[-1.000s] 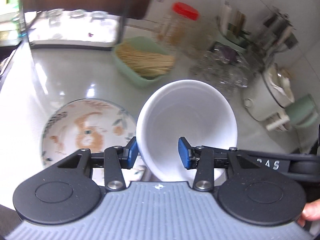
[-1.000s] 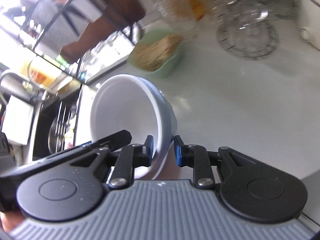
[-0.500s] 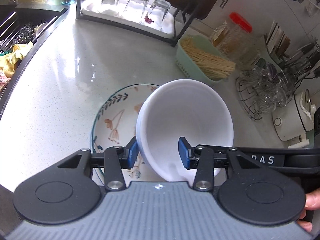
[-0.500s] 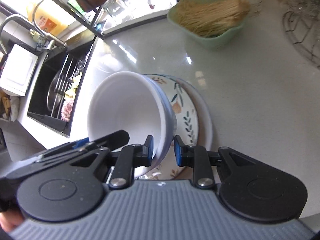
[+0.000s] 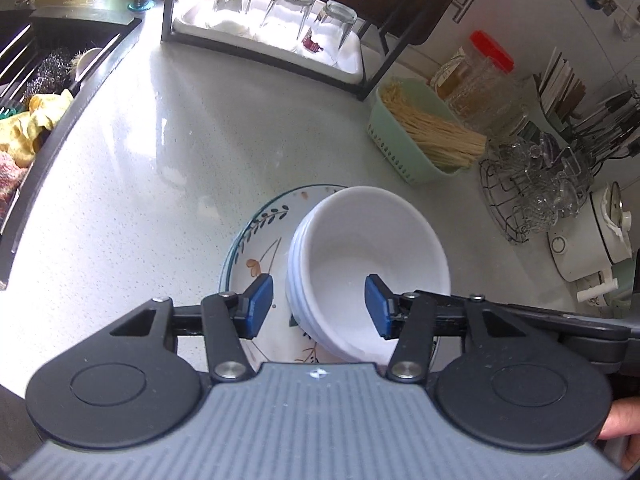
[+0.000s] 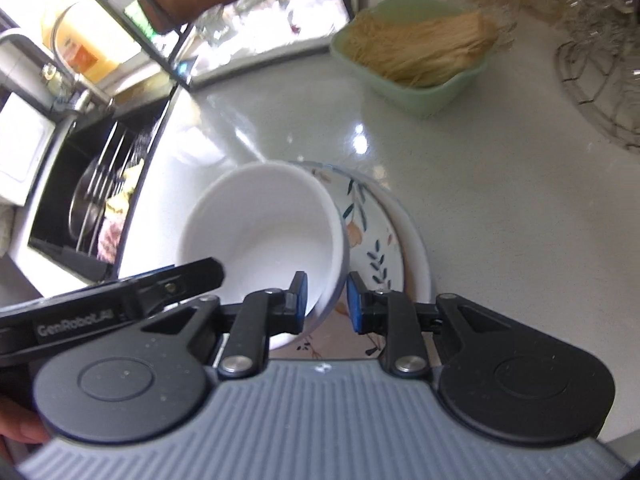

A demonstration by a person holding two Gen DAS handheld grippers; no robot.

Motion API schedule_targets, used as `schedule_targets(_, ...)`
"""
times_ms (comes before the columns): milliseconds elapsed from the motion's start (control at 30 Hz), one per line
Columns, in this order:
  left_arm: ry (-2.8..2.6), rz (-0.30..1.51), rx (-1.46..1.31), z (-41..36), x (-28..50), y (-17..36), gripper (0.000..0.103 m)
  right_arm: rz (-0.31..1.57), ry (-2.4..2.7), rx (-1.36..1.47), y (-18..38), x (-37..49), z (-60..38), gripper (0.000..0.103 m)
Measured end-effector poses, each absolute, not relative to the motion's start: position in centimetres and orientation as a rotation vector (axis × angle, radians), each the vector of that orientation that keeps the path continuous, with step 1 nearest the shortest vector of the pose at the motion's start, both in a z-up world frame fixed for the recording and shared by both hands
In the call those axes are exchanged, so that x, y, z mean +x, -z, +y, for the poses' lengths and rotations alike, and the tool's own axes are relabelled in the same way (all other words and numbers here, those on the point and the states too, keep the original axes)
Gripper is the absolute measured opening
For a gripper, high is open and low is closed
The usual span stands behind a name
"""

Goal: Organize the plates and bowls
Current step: 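Carry the bowl stack with the right gripper and lower it onto the patterned plate stack, then open the right gripper and withdraw from the bowls on the plates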

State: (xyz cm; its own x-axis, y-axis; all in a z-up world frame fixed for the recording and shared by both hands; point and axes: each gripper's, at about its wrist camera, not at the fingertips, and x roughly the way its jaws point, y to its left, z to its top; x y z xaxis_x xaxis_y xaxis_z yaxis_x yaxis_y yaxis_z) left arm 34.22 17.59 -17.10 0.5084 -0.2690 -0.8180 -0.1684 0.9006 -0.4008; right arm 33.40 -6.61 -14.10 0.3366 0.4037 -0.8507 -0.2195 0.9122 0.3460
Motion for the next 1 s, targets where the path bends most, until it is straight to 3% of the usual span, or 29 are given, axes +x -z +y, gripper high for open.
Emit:
schedule_targets(533,0.005,0.857,-0.314,17.7,28.6,5.7,0.058,0.880,-0.454,0.211,4.0,27.9,-10.4,0.025)
schedule_targets(600,-0.012,0.818,-0.290,17.1,27.1,3.9,0.061,0.829,-0.470,0.203,2.4,26.7,-11.0,0.025)
schedule_targets(700,-0.026,0.757,-0.282,16.1,24.5,1.5,0.075,0.751,-0.493,0.182,0.4,24.7,-12.0,0.026)
schedule_targets(767,-0.054,0.718,-0.284,15.4,22.8,0.4,0.088,0.696,-0.493,0.168,-0.5,23.2,-12.8,0.046)
schedule_targets(800,-0.065,0.708,-0.282,14.9,21.9,-0.1,0.088,0.661,-0.499,0.169,-0.7,22.5,-13.4,0.070)
schedule_targets(833,-0.076,0.703,-0.281,14.6,21.0,-0.5,0.089,0.641,-0.499,0.173,-0.8,21.8,-13.9,0.084)
schedule_targets(1000,-0.110,0.681,-0.286,12.5,16.2,-1.6,0.096,0.620,-0.525,0.156,-1.0,18.0,-16.0,0.082)
